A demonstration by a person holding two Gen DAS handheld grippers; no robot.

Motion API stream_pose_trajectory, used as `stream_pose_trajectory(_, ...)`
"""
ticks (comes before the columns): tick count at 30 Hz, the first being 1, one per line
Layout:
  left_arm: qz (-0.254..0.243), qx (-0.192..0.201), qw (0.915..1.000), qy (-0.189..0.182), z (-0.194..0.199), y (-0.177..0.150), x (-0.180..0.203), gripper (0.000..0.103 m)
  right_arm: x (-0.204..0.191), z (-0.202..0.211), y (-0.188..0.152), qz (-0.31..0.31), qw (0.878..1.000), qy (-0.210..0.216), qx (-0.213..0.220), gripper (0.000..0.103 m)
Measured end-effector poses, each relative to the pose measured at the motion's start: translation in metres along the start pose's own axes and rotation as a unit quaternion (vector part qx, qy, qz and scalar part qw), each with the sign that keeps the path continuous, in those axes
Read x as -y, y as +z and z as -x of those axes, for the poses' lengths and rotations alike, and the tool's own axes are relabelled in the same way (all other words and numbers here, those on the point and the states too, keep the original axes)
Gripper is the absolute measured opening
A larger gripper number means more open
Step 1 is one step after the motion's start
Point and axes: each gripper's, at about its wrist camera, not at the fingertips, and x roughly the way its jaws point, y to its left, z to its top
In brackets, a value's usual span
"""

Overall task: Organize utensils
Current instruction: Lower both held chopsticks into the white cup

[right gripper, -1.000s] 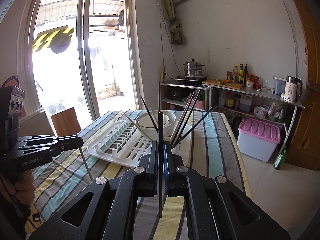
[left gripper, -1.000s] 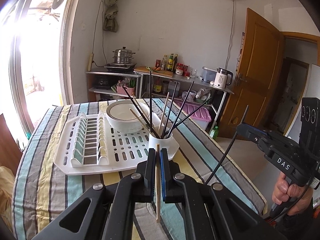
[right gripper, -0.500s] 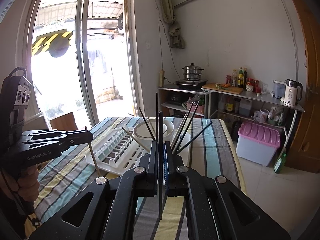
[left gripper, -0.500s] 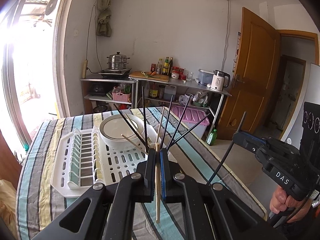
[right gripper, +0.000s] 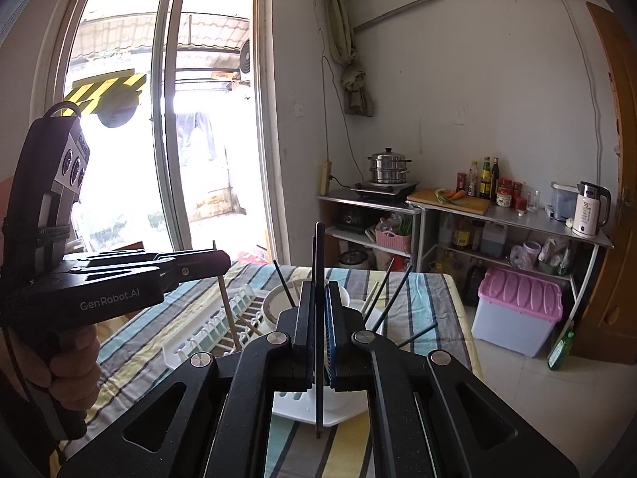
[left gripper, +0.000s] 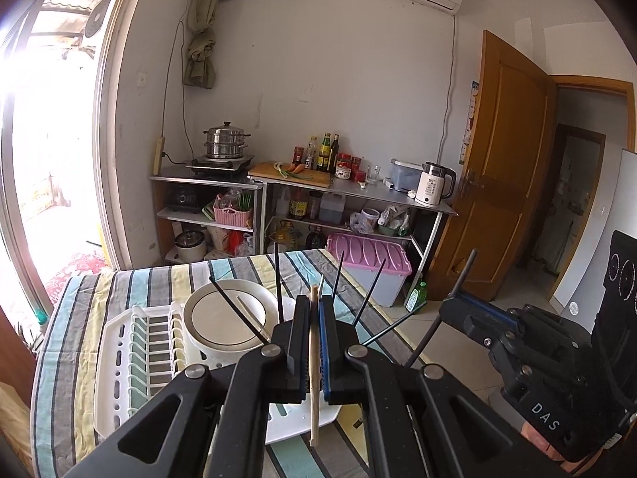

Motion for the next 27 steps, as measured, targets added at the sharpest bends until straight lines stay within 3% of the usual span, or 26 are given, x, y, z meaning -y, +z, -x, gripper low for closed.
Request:
stream_pose_trajectory(13,0.015,0.012,0.9998,-0.008,-0.044,0.032,-0.016,0.004,0.013,-0.033,0.019,-0.013,1.000,-0.001,0.014,0.004)
stream_pose_trajectory(27,0.018,-0.006,0.9997,-0.014,-0.086,0.020,-0.025,0.004,0.020,-0.065,0.013,-0.022,1.000,-0.004,-0.005,0.004)
